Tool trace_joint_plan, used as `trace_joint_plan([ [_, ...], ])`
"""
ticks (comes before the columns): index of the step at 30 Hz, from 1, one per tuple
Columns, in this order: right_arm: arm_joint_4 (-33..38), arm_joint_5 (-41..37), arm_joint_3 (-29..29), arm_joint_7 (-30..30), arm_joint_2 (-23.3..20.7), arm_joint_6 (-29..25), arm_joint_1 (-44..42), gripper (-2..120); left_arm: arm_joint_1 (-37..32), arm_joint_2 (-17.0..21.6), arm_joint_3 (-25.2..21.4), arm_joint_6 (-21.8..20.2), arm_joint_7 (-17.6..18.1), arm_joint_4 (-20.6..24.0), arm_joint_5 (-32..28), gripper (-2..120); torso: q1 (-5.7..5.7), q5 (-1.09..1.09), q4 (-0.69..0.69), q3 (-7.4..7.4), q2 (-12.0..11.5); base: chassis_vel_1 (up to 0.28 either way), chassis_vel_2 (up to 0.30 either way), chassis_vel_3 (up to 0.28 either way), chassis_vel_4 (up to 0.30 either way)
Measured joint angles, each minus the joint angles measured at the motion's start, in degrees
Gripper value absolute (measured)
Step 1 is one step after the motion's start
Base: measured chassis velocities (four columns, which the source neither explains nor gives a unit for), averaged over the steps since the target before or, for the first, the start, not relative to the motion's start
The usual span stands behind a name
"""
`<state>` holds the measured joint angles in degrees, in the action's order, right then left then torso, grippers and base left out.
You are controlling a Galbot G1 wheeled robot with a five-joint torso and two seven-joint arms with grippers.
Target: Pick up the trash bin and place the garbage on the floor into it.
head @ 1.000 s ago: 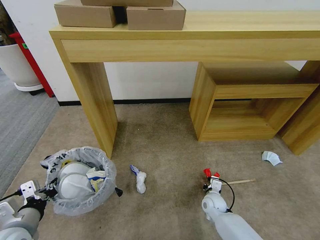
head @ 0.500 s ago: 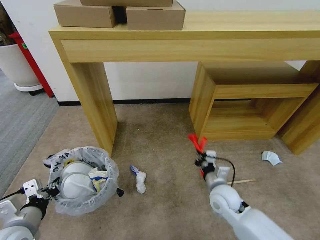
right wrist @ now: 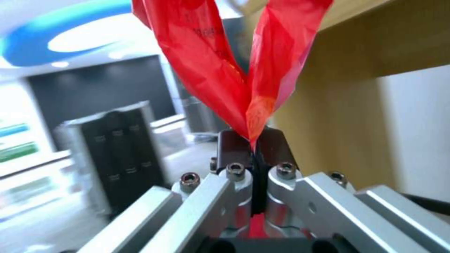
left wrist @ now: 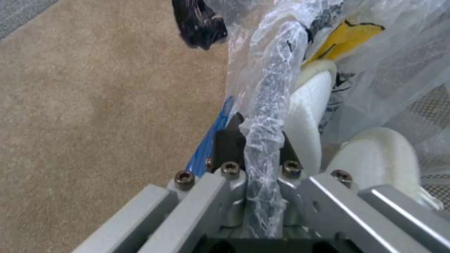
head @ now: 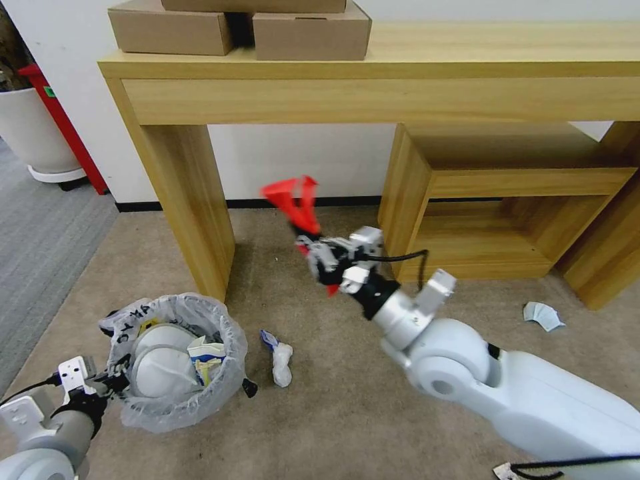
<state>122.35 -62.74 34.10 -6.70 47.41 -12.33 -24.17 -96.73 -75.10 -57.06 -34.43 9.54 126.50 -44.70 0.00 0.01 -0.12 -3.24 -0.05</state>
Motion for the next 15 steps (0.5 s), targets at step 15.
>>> trace_joint_plan([
  [15, -19.76, -0.58, 24.68, 1.72, 19.89, -3.13, 17.36, 0, 0.65, 0.6, -0.23, -0.24, 0.59, 0.62, -1.36, 1, 0.0, -0.03, 0.01, 0.0, 0.0, 0.0, 0.0, 0.0, 0.0],
])
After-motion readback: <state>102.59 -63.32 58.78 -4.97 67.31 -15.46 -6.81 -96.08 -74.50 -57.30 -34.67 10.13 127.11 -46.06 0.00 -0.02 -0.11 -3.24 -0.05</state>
